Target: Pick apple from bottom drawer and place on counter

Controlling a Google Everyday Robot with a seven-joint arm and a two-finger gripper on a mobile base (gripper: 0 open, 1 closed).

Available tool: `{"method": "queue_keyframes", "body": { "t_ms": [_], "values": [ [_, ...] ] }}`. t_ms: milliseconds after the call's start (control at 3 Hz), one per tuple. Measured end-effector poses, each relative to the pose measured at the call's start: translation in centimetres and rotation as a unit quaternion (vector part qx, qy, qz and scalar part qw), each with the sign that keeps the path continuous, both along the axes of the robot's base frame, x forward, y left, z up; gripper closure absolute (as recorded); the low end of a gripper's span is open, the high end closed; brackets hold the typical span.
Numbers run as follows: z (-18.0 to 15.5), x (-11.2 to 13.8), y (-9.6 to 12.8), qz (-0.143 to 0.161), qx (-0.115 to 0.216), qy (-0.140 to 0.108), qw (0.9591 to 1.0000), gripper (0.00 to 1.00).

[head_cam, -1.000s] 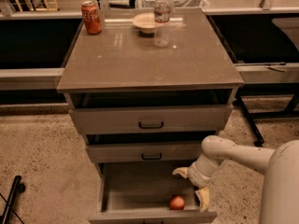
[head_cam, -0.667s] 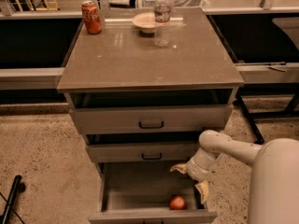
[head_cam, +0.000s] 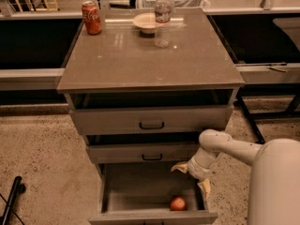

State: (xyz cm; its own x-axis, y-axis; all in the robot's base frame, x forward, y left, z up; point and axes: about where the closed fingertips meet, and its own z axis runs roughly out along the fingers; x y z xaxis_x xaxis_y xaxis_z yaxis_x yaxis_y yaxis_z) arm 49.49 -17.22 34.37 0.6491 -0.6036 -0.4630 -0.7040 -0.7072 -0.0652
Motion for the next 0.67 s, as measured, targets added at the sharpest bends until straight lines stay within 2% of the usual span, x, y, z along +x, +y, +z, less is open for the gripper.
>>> {"method": "queue_keyframes", "body": {
  "t_ms": [333,667],
  "values": [
    [-1.9,-1.2,-0.8,-0.050,0.024,0.004,0.9985,0.00],
    [-4.5,-3.1,-1.4,-0.067,0.046,-0.017,0.9966,0.00]
  ]
}}
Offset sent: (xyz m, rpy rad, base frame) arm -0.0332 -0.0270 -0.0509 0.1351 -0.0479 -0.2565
